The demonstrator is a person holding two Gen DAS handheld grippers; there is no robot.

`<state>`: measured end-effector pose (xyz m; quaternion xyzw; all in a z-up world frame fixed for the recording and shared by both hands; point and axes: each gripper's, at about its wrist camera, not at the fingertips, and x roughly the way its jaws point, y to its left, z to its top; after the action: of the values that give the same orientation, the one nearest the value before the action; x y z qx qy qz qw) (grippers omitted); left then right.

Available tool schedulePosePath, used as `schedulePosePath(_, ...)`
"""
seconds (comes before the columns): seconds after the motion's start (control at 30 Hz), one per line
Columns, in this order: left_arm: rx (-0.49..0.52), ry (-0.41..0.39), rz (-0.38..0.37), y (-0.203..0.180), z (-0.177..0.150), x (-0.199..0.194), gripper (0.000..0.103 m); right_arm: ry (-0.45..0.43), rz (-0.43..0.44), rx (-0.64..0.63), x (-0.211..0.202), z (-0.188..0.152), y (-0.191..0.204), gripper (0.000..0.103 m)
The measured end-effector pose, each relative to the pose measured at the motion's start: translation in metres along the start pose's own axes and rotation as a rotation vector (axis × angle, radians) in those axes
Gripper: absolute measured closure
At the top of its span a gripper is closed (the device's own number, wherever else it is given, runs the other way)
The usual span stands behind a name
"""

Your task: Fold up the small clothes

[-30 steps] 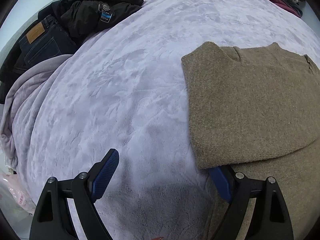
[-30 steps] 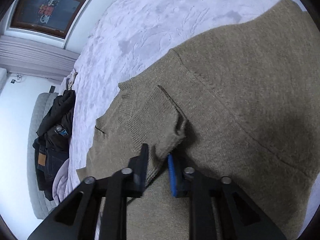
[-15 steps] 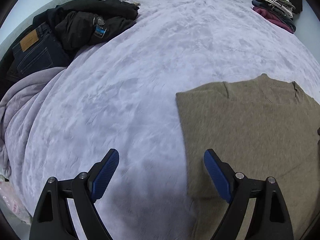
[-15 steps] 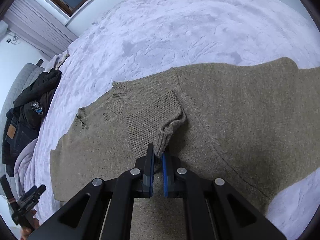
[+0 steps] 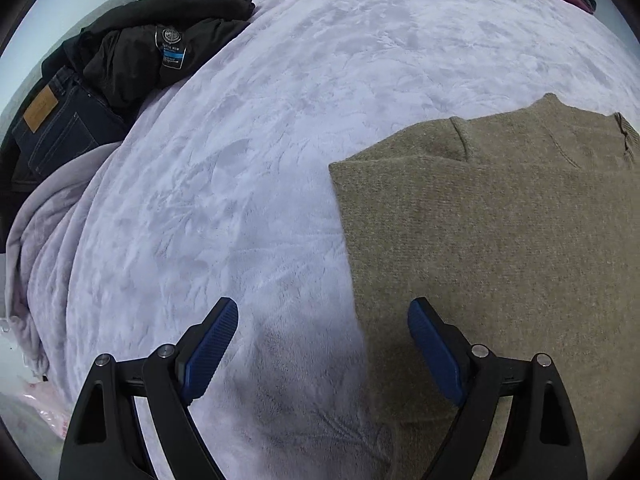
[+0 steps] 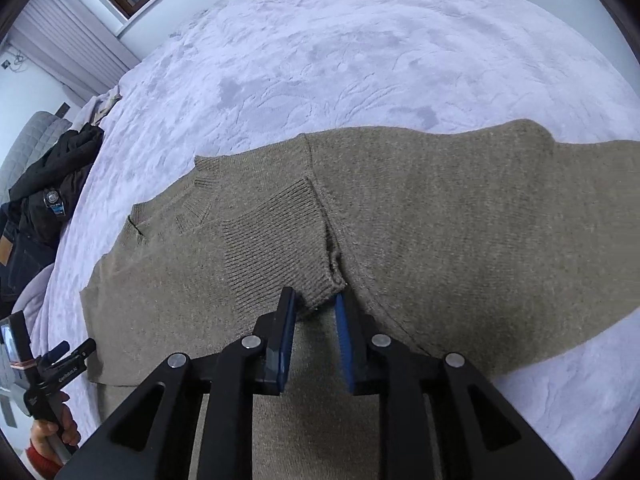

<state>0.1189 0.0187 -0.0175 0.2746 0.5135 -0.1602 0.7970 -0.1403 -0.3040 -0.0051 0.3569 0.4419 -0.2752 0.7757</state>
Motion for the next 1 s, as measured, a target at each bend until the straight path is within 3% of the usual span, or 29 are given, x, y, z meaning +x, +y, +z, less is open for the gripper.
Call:
schedulePosePath(0.1, 0.019, 0.003, -0.024, -0.011, -0.004, -0.020, 0.015, -0.005, 0.021, 0.025, -0.018, -0.006, -0.006, 0.073)
schedulePosePath(0.17, 0.049, -0.009, -0.051, -0.025, -0.007, -0.036, 0.015, -0.003, 0.040, 0.036, -0.028, -0.012, -0.011, 0.061)
schedulePosePath(0.37, 0.151, -0.025, -0.171, -0.092, -0.012, -0.079, 0.015, 0.008, 0.095, 0.108, -0.056, -0.041, -0.044, 0.060)
schedulePosePath(0.57, 0.202, 0.008, -0.288, -0.184, -0.015, -0.099, 0.015, -0.023, 0.076, 0.225, -0.080, -0.060, -0.104, 0.060)
schedulePosePath(0.8, 0.289, -0.032, -0.337, -0.270, -0.010, -0.127, 0.015, -0.109, 0.040, 0.332, -0.107, -0.056, -0.180, 0.060)
schedulePosePath(1.0, 0.264, -0.072, -0.335, -0.322, 0.007, -0.139, 0.015, -0.220, 0.050, 0.522, -0.124, -0.039, -0.260, 0.060)
